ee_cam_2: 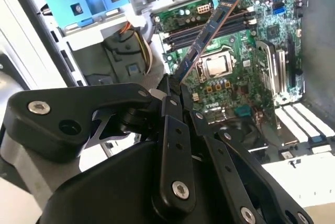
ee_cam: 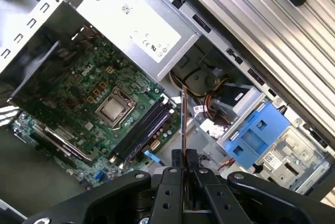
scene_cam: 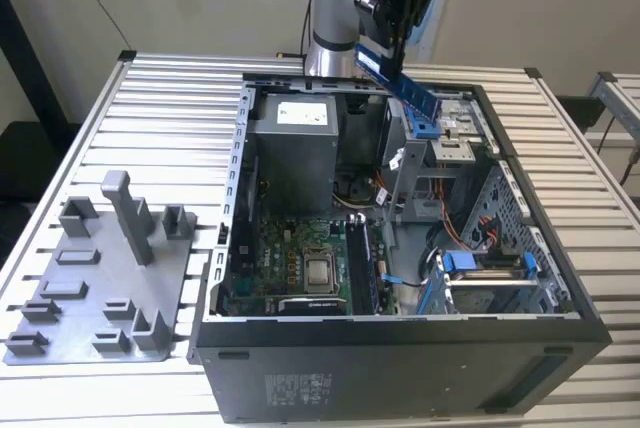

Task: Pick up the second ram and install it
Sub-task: 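Insert the second ram into the second slot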

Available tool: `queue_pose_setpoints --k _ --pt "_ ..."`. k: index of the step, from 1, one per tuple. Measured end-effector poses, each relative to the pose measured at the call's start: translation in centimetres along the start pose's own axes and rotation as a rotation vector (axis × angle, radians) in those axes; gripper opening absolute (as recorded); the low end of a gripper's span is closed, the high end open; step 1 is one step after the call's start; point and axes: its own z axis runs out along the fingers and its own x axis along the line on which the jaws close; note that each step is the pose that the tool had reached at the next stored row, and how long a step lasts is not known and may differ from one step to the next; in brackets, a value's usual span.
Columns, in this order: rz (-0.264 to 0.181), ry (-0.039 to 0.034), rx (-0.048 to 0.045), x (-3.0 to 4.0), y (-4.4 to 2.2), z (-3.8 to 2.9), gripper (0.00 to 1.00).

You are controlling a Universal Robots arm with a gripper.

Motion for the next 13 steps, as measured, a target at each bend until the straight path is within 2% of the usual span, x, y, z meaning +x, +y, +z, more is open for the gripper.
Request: queue_pose_setpoints --k 13 --pt "0.213 0.0050 0.0154 0.03 0.01 0.43 0.14"
